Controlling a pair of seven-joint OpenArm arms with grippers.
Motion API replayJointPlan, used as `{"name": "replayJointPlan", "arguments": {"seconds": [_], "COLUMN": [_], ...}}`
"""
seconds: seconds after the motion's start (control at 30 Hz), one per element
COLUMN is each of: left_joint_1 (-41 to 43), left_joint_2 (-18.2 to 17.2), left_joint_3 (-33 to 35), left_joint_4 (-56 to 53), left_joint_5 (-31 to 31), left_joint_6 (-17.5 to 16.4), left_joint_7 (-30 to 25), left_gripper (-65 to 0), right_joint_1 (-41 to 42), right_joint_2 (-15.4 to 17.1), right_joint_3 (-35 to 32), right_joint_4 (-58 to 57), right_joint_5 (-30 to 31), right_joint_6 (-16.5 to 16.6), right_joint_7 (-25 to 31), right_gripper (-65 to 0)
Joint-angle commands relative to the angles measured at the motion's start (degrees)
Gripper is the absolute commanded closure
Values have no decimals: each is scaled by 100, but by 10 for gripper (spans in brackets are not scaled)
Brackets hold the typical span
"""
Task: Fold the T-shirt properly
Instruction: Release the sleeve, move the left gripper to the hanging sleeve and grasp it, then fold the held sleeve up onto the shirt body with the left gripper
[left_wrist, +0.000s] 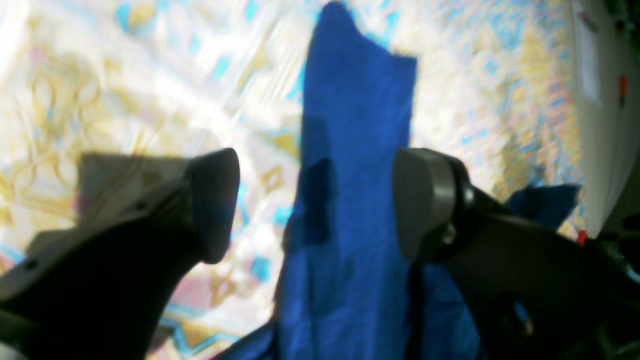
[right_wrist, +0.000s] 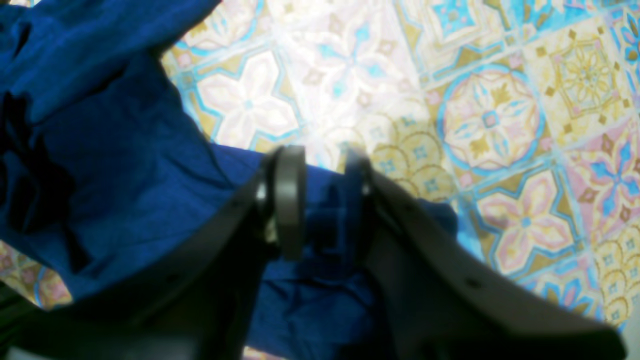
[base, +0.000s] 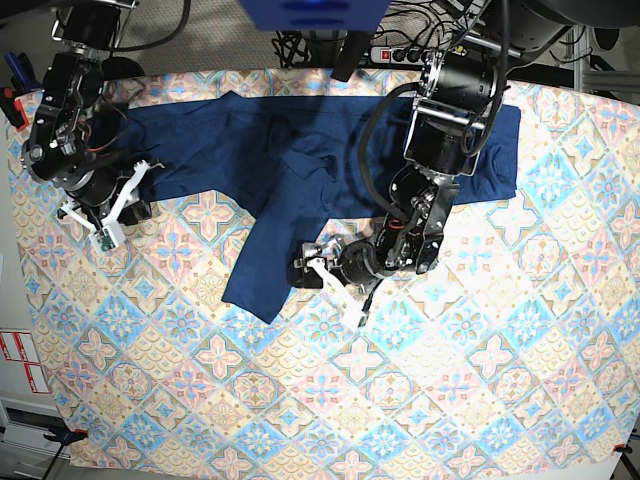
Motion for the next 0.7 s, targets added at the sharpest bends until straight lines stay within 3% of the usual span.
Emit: {"name": "replayJointPlan", "arguments": {"seconds": [0.0, 0.2, 0.5, 0.6, 0.67], "left_joint_1": [-209, -270, -244, -235, -235], "left_joint_2": [64, 231, 380, 380, 372], "left_joint_3": [6, 32, 999, 999, 991], "left_joint_4": [-28, -450, -450, -450, -450], "left_joint_5": [-44, -44, -79, -61, -61], "left_joint_6": [-45, -54, -63, -63, -63], "left_joint_7": [-152, -222, -240, -240, -240], "left_gripper": [-464, -464, -457, -379, -244], "right_joint_1": [52, 52, 52, 52, 52], "right_joint_2": [88, 88, 88, 88, 88], "right_joint_3": [29, 20, 20, 29, 29], "right_joint_4": [103, 103, 103, 112, 112], "right_joint_5": [96, 96, 96, 96, 96], "right_joint_6": [12, 12, 12, 12, 12], "right_joint_7": [105, 105, 105, 105, 105], "right_gripper": [-135, -135, -135, -135, -135]}}
